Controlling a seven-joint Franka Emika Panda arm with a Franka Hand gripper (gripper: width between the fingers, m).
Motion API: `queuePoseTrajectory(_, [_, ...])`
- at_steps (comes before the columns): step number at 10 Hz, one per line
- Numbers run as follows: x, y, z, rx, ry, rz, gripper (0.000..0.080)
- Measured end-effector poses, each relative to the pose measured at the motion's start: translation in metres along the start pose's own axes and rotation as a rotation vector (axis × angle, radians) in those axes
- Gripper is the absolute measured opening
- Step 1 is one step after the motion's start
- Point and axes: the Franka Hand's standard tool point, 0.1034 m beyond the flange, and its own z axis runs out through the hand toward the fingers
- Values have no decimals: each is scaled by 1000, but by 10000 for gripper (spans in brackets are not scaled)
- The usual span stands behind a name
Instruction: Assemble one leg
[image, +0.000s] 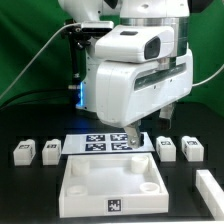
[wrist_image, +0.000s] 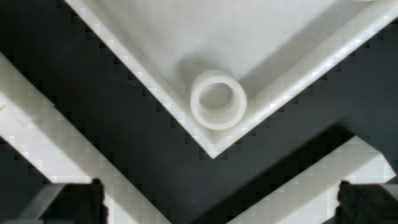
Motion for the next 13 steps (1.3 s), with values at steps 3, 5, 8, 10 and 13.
queuePoseTrajectory(3, [0,0,0,0,0,0,650])
queuePoseTrajectory(5, [0,0,0,0,0,0,650])
queuePoseTrajectory(8, [0,0,0,0,0,0,650])
queuePoseTrajectory(10, [0,0,0,0,0,0,650])
queuePoseTrajectory(13, [-1,-1,1,0,0,-46,650])
